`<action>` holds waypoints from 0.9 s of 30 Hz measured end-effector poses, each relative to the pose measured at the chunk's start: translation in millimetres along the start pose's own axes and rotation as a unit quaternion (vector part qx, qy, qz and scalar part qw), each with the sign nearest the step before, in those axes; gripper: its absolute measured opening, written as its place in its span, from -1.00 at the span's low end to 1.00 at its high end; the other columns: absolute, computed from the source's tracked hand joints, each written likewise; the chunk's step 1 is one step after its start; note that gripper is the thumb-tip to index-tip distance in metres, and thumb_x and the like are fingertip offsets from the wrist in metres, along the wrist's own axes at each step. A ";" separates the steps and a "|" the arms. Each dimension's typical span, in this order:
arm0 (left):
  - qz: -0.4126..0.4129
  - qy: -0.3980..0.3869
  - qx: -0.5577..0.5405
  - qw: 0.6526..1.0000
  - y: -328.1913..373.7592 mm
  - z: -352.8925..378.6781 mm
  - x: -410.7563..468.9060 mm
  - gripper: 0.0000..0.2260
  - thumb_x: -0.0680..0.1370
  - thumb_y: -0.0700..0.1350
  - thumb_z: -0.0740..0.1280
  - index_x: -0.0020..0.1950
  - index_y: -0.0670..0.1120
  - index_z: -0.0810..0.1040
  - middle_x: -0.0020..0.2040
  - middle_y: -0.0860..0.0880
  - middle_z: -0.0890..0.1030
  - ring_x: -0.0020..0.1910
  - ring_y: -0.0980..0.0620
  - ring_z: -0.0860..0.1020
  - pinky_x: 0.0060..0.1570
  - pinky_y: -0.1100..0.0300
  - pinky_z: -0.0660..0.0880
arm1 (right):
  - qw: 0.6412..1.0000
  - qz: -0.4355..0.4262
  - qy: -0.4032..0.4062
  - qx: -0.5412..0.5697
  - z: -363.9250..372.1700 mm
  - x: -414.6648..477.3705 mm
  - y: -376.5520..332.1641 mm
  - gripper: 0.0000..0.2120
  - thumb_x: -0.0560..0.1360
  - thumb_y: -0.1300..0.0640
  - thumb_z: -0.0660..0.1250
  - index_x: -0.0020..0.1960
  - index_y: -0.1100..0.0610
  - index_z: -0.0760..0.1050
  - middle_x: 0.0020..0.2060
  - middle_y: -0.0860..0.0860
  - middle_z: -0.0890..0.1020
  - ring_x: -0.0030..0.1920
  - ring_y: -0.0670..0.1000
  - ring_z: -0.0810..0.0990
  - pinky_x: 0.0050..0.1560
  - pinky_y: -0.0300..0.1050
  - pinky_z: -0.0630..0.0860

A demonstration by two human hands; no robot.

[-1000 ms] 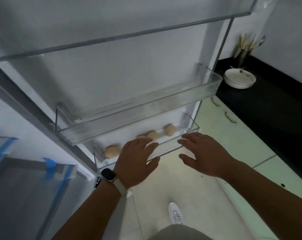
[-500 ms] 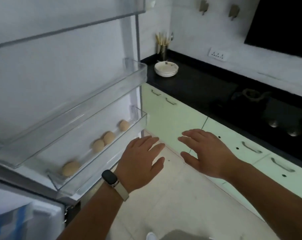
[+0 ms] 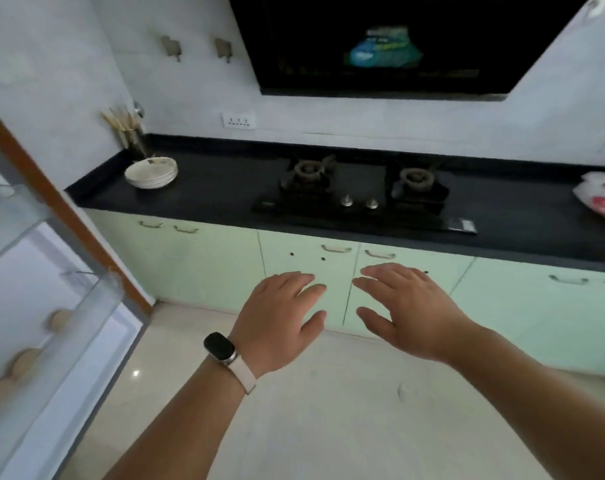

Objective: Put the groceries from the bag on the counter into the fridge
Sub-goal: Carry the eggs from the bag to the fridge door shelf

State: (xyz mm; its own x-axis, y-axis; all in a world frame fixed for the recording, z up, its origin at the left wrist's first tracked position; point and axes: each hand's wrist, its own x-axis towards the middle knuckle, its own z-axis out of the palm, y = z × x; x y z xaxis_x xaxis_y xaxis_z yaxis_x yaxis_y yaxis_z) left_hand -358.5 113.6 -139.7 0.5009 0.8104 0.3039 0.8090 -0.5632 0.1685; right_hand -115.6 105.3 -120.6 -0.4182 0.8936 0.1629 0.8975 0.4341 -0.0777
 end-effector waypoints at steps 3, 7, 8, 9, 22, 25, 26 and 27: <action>0.055 -0.012 -0.009 0.998 64.4 12.2 25.0 -0.61 0.58 0.10 0.16 0.27 -0.03 0.58 0.26 -0.02 0.59 0.27 -0.04 0.52 0.25 0.01 0.44 | 0.998 0.058 0.015 0.001 -15.4 -63.0 40.9 -0.52 0.55 -0.22 0.10 0.30 0.00 0.51 0.23 -0.05 0.59 0.26 0.06 0.53 0.24 0.02 0.48; 0.125 -0.017 -0.014 0.992 146.0 33.7 56.4 -0.63 0.58 0.10 0.17 0.25 -0.03 0.58 0.23 -0.03 0.60 0.24 -0.06 0.53 0.21 0.01 0.46 | 0.990 0.138 0.040 0.005 -32.2 -146.1 91.5 -0.54 0.55 -0.22 0.11 0.29 0.00 0.50 0.22 -0.06 0.58 0.26 0.06 0.53 0.23 0.01 0.47; 0.140 -0.018 -0.018 0.990 165.6 39.6 63.8 -0.63 0.58 0.10 0.17 0.25 -0.03 0.58 0.23 -0.03 0.60 0.24 -0.06 0.53 0.21 0.01 0.46 | 0.987 0.155 0.045 0.003 -35.9 -165.6 103.0 -0.54 0.55 -0.22 0.11 0.29 0.00 0.50 0.23 -0.05 0.58 0.27 0.06 0.52 0.23 0.02 0.47; 0.156 -0.019 -0.022 0.987 185.3 45.6 71.3 -0.63 0.58 0.10 0.17 0.25 -0.03 0.58 0.23 -0.04 0.60 0.23 -0.06 0.54 0.21 0.01 0.46 | 0.984 0.172 0.047 0.001 -39.7 -184.7 114.0 -0.54 0.55 -0.22 0.11 0.30 0.00 0.49 0.24 -0.05 0.58 0.27 0.06 0.51 0.24 0.02 0.47; 0.342 -0.029 -0.069 0.937 376.8 106.0 164.8 -0.62 0.56 0.09 0.19 0.24 -0.06 0.59 0.19 -0.06 0.60 0.17 -0.08 0.56 0.14 -0.01 0.48 | 0.915 0.392 0.098 -0.005 -69.7 -363.0 212.8 -0.51 0.57 -0.24 0.07 0.33 0.00 0.48 0.27 -0.06 0.55 0.31 0.05 0.47 0.28 0.01 0.40; 0.362 -0.038 -0.080 0.928 403.2 121.4 188.1 -0.62 0.55 0.10 0.18 0.23 -0.06 0.59 0.18 -0.06 0.61 0.17 -0.08 0.56 0.13 -0.02 0.48 | 0.900 0.426 0.095 -0.004 -67.7 -379.8 232.5 -0.50 0.56 -0.25 0.06 0.34 0.00 0.48 0.27 -0.06 0.55 0.32 0.05 0.46 0.29 0.01 0.39; 0.367 -0.044 -0.085 0.925 412.0 129.5 198.8 -0.61 0.55 0.11 0.17 0.23 -0.06 0.59 0.18 -0.06 0.61 0.18 -0.07 0.56 0.13 -0.02 0.49 | 0.894 0.439 0.089 -0.001 -66.1 -384.1 243.4 -0.49 0.57 -0.25 0.05 0.34 -0.01 0.47 0.28 -0.06 0.55 0.33 0.05 0.46 0.29 0.02 0.39; 0.372 -0.047 -0.088 0.923 418.8 135.5 207.1 -0.61 0.56 0.11 0.17 0.24 -0.06 0.58 0.19 -0.05 0.61 0.18 -0.07 0.55 0.14 -0.03 0.49 | 0.891 0.446 0.084 -0.001 -65.4 -386.6 251.9 -0.49 0.57 -0.26 0.05 0.35 -0.01 0.46 0.29 -0.06 0.55 0.34 0.05 0.45 0.30 0.02 0.38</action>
State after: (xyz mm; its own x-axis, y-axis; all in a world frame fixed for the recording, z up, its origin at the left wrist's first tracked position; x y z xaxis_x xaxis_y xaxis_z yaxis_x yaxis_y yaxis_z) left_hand 125.7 67.5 -133.3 0.9289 0.1936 0.3156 0.1708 -0.9803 0.0988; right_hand 281.3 -138.2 -138.9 0.4881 0.8535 0.1822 0.8629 -0.4406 -0.2476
